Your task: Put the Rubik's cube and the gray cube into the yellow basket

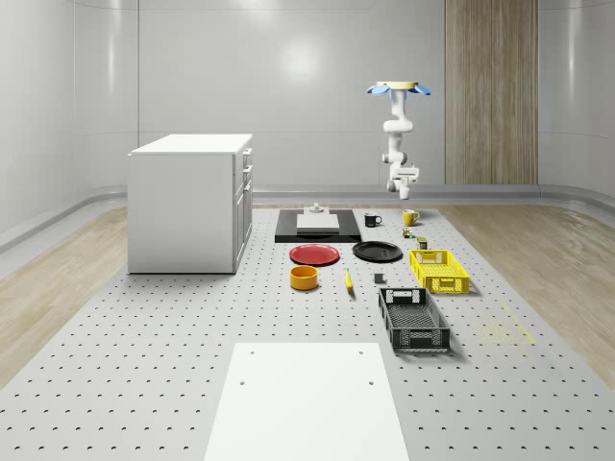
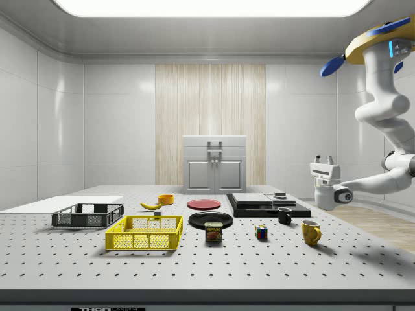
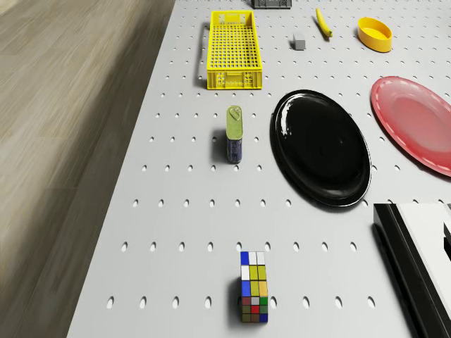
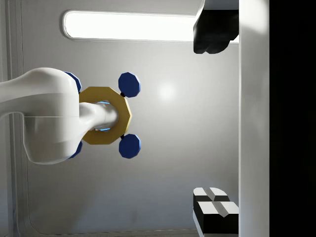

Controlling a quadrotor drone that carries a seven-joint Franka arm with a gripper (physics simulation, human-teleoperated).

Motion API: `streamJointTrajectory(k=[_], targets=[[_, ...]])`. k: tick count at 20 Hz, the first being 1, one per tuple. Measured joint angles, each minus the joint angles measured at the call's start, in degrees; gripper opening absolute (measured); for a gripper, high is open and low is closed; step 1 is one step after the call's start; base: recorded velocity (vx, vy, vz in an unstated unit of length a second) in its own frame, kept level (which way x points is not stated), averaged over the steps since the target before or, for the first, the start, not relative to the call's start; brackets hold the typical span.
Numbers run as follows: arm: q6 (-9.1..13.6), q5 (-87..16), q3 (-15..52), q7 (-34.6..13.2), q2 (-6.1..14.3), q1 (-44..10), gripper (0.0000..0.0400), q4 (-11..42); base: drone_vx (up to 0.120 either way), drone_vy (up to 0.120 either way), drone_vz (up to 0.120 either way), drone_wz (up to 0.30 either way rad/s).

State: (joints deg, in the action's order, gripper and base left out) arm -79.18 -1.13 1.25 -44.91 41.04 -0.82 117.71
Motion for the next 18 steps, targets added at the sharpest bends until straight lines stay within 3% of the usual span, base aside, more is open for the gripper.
streamJointTrajectory(k=[11, 18], targets=[[-0.6, -7.2, 5.1, -1.0, 0.5, -1.6, 0.0400, 0.8, 0.120, 0.000, 0.000, 0.000], [-1.4, -25.5, 17.9, -3.7, 1.6, -5.7, 0.0400, 5.2, 0.120, 0.000, 0.000, 0.000]])
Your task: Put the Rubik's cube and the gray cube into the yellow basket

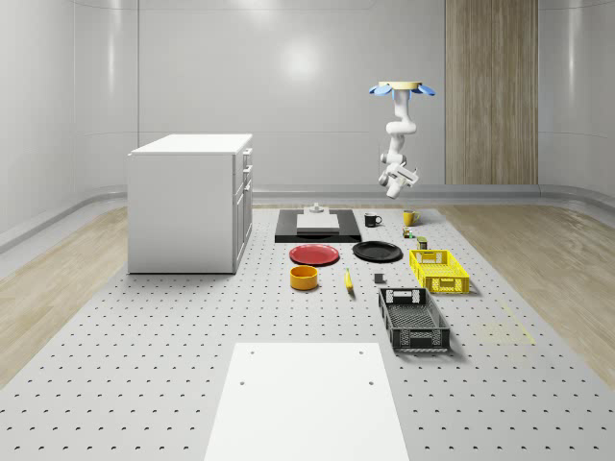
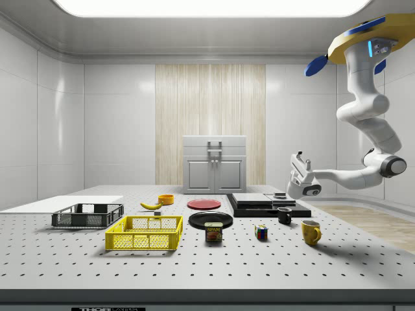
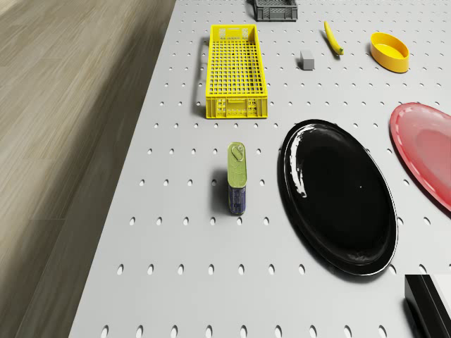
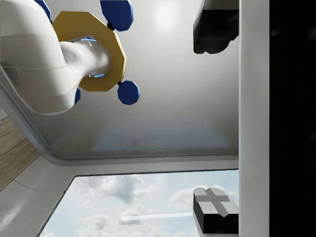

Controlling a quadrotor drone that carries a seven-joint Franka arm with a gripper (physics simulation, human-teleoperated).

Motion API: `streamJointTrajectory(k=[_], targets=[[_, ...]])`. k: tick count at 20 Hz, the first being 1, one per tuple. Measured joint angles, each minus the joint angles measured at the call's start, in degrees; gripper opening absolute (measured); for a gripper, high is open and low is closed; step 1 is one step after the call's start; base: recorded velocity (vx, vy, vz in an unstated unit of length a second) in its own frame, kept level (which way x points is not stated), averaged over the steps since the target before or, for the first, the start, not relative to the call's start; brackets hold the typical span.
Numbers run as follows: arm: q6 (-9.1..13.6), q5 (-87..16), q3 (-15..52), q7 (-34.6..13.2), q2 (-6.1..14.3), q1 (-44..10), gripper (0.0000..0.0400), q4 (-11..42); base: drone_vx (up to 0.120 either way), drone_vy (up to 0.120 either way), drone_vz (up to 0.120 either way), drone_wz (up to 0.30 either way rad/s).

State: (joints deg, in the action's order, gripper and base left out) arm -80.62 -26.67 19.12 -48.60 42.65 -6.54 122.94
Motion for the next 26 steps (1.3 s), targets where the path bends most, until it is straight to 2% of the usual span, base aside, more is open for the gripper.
streamJointTrajectory(k=[3, 7, 10, 13, 16, 19, 24, 26], targets=[[-0.7, -14.9, 9.7, -2.9, 1.4, -3.6, 0.0400, 6.3, 0.120, 0.000, -0.053, 0.000], [-1.0, -40.3, 24.3, -10.0, 4.5, -11.1, 0.0400, 20.2, 0.120, 0.000, -0.070, 0.000], [1.2, -58.6, 33.6, -17.6, 7.0, -19.3, 0.0400, 30.6, 0.120, 0.000, -0.120, 0.000], [5.1, -71.9, 40.4, -24.9, 9.3, -28.7, 0.0400, 37.2, 0.120, 0.000, -0.120, 0.000], [8.9, -79.8, 45.0, -30.6, 11.4, -36.9, 0.0400, 40.6, 0.120, 0.000, -0.120, 0.000], [11.6, -83.9, 48.0, -34.6, 13.2, -42.8, 0.0400, 42.0, 0.120, -0.107, -0.120, 0.000], [13.6, -86.6, 50.8, -38.4, 15.8, -48.6, 0.0400, 42.8, 0.120, -0.120, -0.120, 0.000], [13.8, -86.9, 51.5, -39.3, 16.6, -50.0, 0.0400, 42.9, 0.020, 0.000, -0.120, 0.000]])
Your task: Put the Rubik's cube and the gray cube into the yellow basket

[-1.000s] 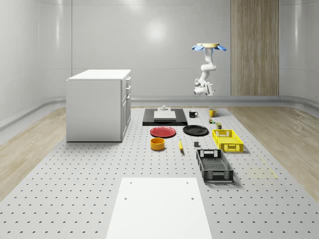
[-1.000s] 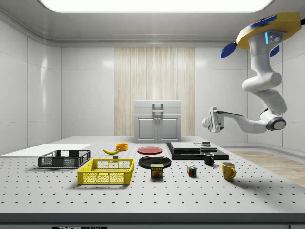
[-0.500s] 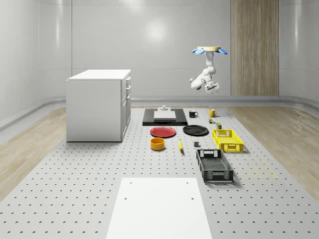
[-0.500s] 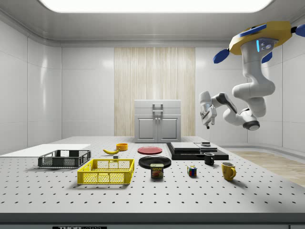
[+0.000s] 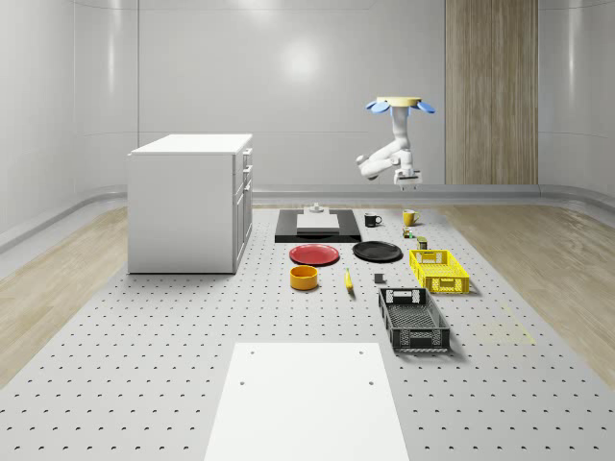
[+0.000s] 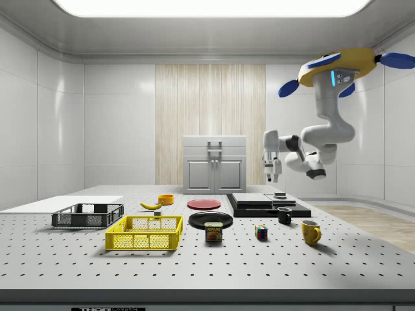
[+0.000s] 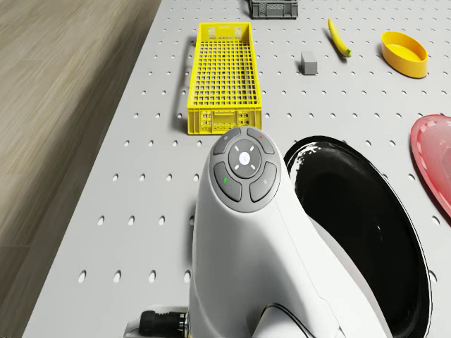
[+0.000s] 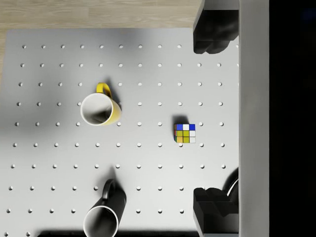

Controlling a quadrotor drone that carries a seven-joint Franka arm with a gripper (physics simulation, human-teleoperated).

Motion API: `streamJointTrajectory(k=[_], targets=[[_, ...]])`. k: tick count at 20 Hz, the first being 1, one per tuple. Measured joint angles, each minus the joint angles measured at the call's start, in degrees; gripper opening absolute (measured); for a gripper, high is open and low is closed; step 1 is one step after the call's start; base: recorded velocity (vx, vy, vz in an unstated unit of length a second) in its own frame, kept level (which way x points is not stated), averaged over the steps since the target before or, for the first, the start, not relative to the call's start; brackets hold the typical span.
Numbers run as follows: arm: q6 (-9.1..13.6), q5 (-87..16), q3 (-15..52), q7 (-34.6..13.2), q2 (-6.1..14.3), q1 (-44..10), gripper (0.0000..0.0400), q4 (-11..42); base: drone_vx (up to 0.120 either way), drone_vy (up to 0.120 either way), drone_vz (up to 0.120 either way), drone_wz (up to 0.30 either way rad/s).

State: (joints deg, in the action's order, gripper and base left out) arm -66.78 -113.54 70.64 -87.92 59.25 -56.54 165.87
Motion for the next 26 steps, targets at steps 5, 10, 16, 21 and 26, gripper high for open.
streamJointTrajectory(k=[5, 10, 16, 21, 26], targets=[[-0.3, 0.0, 1.2, -1.6, 1.9, -2.2, 0.0400, 0.1, 0.000, 0.000, -0.120, 0.000], [-1.3, 0.6, 2.0, -2.5, 3.5, -3.4, 0.0400, 0.0, 0.048, 0.000, -0.120, 0.000], [-2.7, 1.5, 2.8, -3.4, 5.4, -4.3, 0.0400, -0.1, 0.047, -0.053, -0.120, 0.000], [-4.0, 2.3, 3.3, -3.9, 6.9, -4.9, 0.0400, -0.2, 0.000, 0.000, -0.120, 0.000], [-5.3, 3.0, 3.7, -4.4, 8.3, -5.4, 0.0400, -0.3, 0.000, -0.048, -0.120, 0.000]])
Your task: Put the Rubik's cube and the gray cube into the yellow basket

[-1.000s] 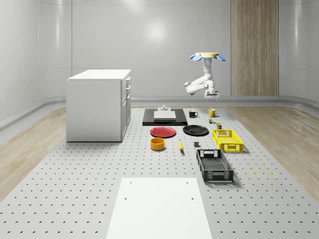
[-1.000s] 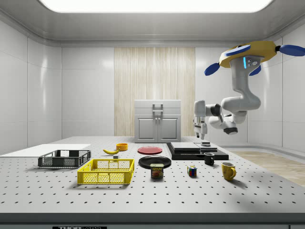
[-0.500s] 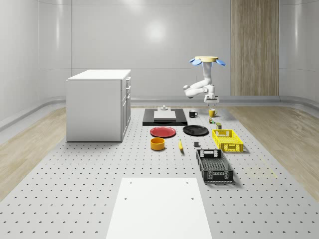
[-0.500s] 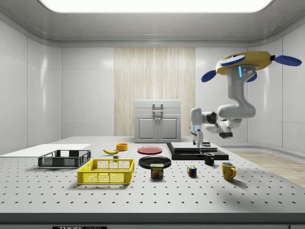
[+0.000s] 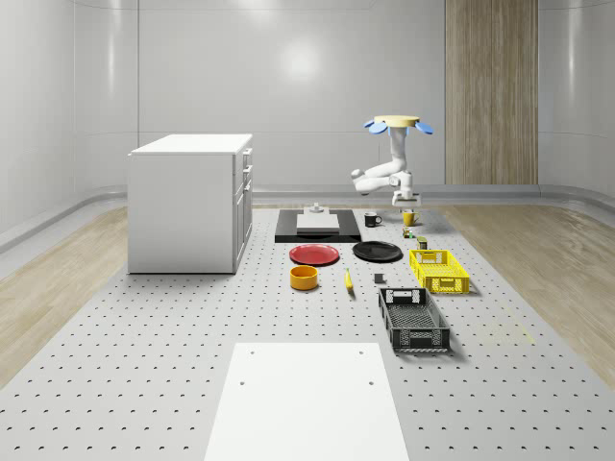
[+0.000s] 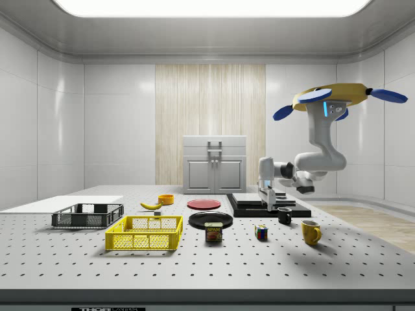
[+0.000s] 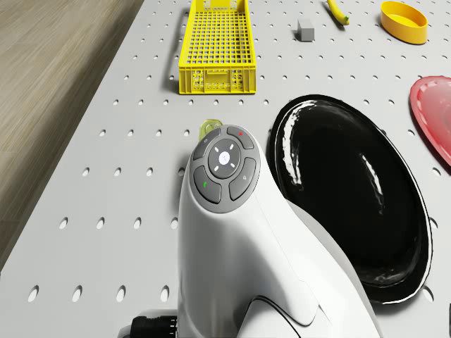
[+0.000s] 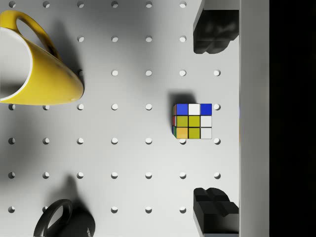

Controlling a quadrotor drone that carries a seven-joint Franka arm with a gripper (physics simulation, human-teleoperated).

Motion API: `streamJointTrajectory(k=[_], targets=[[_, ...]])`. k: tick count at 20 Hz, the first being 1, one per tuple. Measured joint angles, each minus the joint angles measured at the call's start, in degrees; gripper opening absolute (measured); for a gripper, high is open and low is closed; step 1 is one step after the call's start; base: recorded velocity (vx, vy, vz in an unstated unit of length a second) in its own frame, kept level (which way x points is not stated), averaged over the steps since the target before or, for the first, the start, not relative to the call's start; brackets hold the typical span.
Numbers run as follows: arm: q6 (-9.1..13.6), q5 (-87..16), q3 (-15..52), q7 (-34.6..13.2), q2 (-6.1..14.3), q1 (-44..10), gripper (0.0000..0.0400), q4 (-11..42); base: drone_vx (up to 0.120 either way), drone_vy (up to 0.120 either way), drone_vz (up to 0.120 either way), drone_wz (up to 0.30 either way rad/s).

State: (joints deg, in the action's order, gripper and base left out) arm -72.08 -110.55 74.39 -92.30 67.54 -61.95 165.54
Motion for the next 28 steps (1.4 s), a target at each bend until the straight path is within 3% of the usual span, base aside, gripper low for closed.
streamJointTrajectory(k=[7, 11, 19, 28], targets=[[-1.7, 1.0, 0.6, -0.6, 1.9, -0.6, 0.0400, -0.1, 0.006, 0.000, -0.120, 0.000], [-2.7, 1.5, 0.9, -0.9, 2.9, -0.9, 0.0400, -0.2, 0.120, 0.000, -0.120, 0.000], [-4.5, 2.5, 1.4, -1.4, 4.9, -1.5, 0.0400, -0.3, 0.030, 0.000, -0.120, 0.000], [-8.1, 0.0, -1.8, -1.3, 7.5, -1.7, 0.0400, -1.0, 0.000, 0.000, 0.000, 0.000]])
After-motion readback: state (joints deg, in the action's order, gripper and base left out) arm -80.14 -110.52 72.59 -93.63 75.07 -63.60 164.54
